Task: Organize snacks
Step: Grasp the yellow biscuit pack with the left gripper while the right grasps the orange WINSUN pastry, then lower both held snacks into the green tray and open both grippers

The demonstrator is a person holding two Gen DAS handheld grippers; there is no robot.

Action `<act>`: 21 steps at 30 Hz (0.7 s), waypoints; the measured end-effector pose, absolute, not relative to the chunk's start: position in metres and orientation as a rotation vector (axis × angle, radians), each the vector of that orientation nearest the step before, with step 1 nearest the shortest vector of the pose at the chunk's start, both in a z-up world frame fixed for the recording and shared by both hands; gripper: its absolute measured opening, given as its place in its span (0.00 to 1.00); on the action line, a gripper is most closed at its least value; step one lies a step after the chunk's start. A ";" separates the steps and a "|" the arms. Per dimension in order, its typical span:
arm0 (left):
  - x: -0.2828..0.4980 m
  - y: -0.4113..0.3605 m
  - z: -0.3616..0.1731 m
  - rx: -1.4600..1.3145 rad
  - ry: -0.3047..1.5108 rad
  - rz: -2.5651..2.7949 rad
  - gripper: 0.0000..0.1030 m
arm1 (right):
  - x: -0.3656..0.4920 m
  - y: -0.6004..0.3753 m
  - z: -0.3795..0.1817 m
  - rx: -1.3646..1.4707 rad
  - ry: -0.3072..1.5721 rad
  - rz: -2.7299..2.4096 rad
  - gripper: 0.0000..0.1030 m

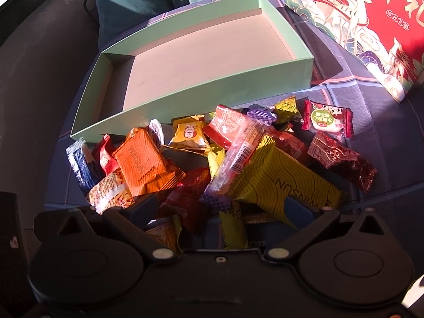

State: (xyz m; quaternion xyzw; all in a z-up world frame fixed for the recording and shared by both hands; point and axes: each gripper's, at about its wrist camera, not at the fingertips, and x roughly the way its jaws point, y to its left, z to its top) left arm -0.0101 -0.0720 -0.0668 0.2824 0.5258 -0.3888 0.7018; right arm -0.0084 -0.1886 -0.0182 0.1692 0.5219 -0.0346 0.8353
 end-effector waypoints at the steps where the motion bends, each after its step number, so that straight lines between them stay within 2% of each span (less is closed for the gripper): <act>1: -0.007 -0.070 -0.065 0.590 1.176 -0.856 0.47 | -0.008 -0.187 -0.018 0.351 1.098 -0.060 1.00; 7: -0.013 -0.044 -0.045 0.440 1.165 -0.793 0.46 | 0.004 -0.169 -0.011 0.306 1.037 0.056 0.99; 12: -0.010 -0.001 -0.016 0.294 1.116 -0.705 0.45 | 0.033 -0.149 -0.008 0.274 1.051 0.140 0.76; 13: -0.008 0.007 -0.014 0.267 1.114 -0.675 0.45 | 0.040 -0.143 -0.009 0.252 1.059 0.151 0.74; 21: 0.010 0.063 -0.015 0.099 1.138 -0.536 0.45 | 0.086 -0.100 -0.019 0.213 1.139 0.204 0.73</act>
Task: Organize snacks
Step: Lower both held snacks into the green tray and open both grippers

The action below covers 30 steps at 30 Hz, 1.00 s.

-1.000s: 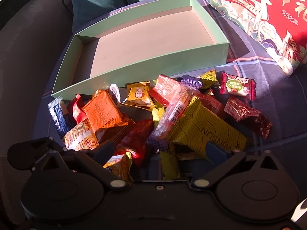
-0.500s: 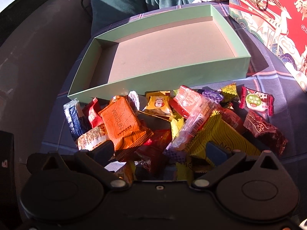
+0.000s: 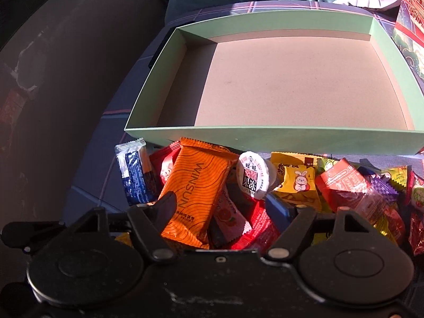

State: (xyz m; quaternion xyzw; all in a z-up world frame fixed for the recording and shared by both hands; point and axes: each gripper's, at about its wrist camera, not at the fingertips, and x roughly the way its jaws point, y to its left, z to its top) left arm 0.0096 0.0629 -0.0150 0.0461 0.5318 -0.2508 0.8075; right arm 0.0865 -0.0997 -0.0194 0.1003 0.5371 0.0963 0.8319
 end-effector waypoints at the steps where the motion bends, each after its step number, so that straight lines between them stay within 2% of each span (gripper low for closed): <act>1: 0.010 0.067 -0.016 0.090 1.140 -0.531 0.45 | 0.091 -0.094 -0.021 0.217 1.149 0.207 0.73; 9: 0.019 0.082 -0.038 0.039 1.145 -0.526 0.45 | 0.106 -0.062 -0.040 0.250 1.209 0.176 0.71; 10: 0.020 0.085 -0.038 0.031 1.144 -0.523 0.45 | 0.106 -0.057 -0.043 0.226 1.209 0.159 0.66; 11: 0.021 0.089 -0.039 0.023 1.145 -0.518 0.45 | 0.102 -0.055 -0.044 0.204 1.202 0.144 0.49; 16: 0.028 0.106 -0.032 -0.023 1.125 -0.478 0.45 | 0.089 -0.062 -0.034 0.230 1.173 0.157 0.48; 21: 0.055 0.109 -0.003 -0.034 1.038 -0.454 0.45 | 0.085 -0.076 0.011 0.260 1.107 0.195 0.48; 25: 0.100 0.093 0.019 -0.034 0.972 -0.394 0.45 | 0.119 -0.096 0.037 0.263 1.020 0.142 0.49; 30: 0.178 0.051 0.027 0.016 0.919 -0.294 0.45 | 0.185 -0.116 0.032 0.270 1.011 0.083 0.49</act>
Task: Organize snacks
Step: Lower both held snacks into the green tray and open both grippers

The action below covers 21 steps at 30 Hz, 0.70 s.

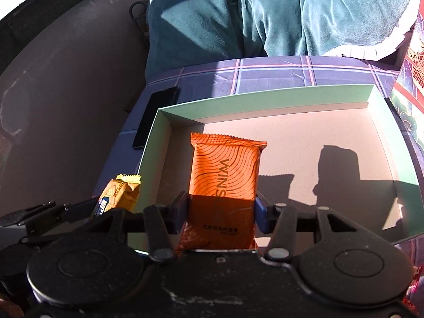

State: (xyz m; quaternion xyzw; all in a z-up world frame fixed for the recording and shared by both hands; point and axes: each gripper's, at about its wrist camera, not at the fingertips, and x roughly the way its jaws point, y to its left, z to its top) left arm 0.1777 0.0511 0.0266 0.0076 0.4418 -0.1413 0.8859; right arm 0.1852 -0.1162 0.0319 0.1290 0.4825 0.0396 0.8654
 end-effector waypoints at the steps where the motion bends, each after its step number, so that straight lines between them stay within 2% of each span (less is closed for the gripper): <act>1: 0.191 0.045 0.024 0.024 0.923 -0.279 0.45 | 0.194 -0.119 0.029 0.281 1.012 0.076 0.49; 5: 0.243 0.024 0.001 0.053 0.960 -0.267 0.45 | 0.247 -0.131 0.002 0.361 1.053 0.063 0.50; 12: 0.287 0.008 -0.026 0.098 0.981 -0.245 0.46 | 0.295 -0.134 -0.029 0.428 1.089 0.106 0.52; 14: 0.285 0.004 -0.026 0.139 0.943 -0.256 0.62 | 0.303 -0.130 -0.032 0.453 1.092 0.151 0.55; 15: 0.284 0.002 -0.025 0.153 0.926 -0.246 0.84 | 0.306 -0.130 -0.032 0.467 1.095 0.166 0.66; 16: 0.281 0.002 -0.022 0.158 0.897 -0.240 0.97 | 0.307 -0.129 -0.031 0.474 1.088 0.174 0.73; 17: 0.277 0.002 -0.019 0.159 0.871 -0.237 0.99 | 0.307 -0.129 -0.029 0.468 1.070 0.173 0.81; 21: 0.274 0.004 -0.015 0.132 0.896 -0.245 0.99 | 0.301 -0.132 -0.021 0.467 1.054 0.167 0.83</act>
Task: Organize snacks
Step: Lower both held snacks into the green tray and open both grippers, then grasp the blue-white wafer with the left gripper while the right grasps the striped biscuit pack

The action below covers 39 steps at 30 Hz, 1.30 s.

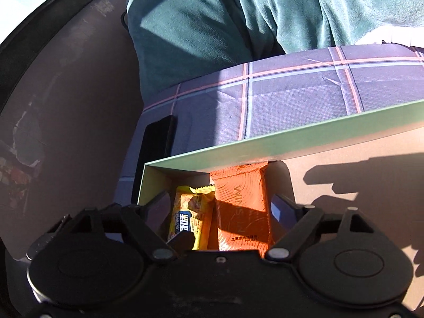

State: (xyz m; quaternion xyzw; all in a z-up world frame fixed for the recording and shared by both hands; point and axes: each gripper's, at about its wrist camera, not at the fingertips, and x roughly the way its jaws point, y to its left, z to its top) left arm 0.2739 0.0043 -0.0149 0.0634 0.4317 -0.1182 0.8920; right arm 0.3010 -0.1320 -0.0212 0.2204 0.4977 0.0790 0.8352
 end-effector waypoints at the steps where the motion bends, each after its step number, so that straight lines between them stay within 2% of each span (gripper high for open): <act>1: 0.270 0.007 -0.013 0.120 0.905 -0.242 0.99 | 0.298 -0.133 -0.020 0.467 1.052 0.164 0.84; 3: 0.263 0.011 -0.011 0.109 0.919 -0.239 0.99 | 0.288 -0.133 -0.014 0.454 1.040 0.156 0.92; 4: 0.260 0.012 -0.010 0.105 0.922 -0.238 0.99 | 0.283 -0.133 -0.011 0.443 1.033 0.150 0.93; 13: 0.185 0.041 -0.003 0.071 0.945 -0.199 1.00 | 0.214 -0.121 0.009 0.365 1.025 0.154 0.94; 21: 0.107 0.084 -0.028 -0.020 1.044 -0.106 1.00 | 0.139 -0.106 0.004 0.351 1.080 0.178 0.94; 30: 0.090 0.073 -0.064 -0.081 1.119 -0.074 0.98 | 0.082 -0.094 -0.011 0.382 1.143 0.185 0.94; 31: 0.090 0.070 -0.066 -0.065 1.120 -0.076 0.95 | 0.076 -0.096 -0.010 0.395 1.137 0.175 0.94; 33: 0.087 0.068 -0.069 -0.045 1.118 -0.079 0.80 | 0.068 -0.098 -0.011 0.391 1.157 0.173 0.90; 35: 0.082 0.072 -0.068 -0.044 1.108 -0.096 0.72 | 0.057 -0.099 -0.012 0.391 1.172 0.180 0.86; 37: 0.079 0.078 -0.065 -0.042 1.108 -0.113 0.53 | 0.049 -0.100 -0.013 0.398 1.180 0.184 0.79; 39: 0.076 0.088 -0.063 -0.034 1.115 -0.136 0.46 | 0.043 -0.098 -0.017 0.406 1.206 0.197 0.60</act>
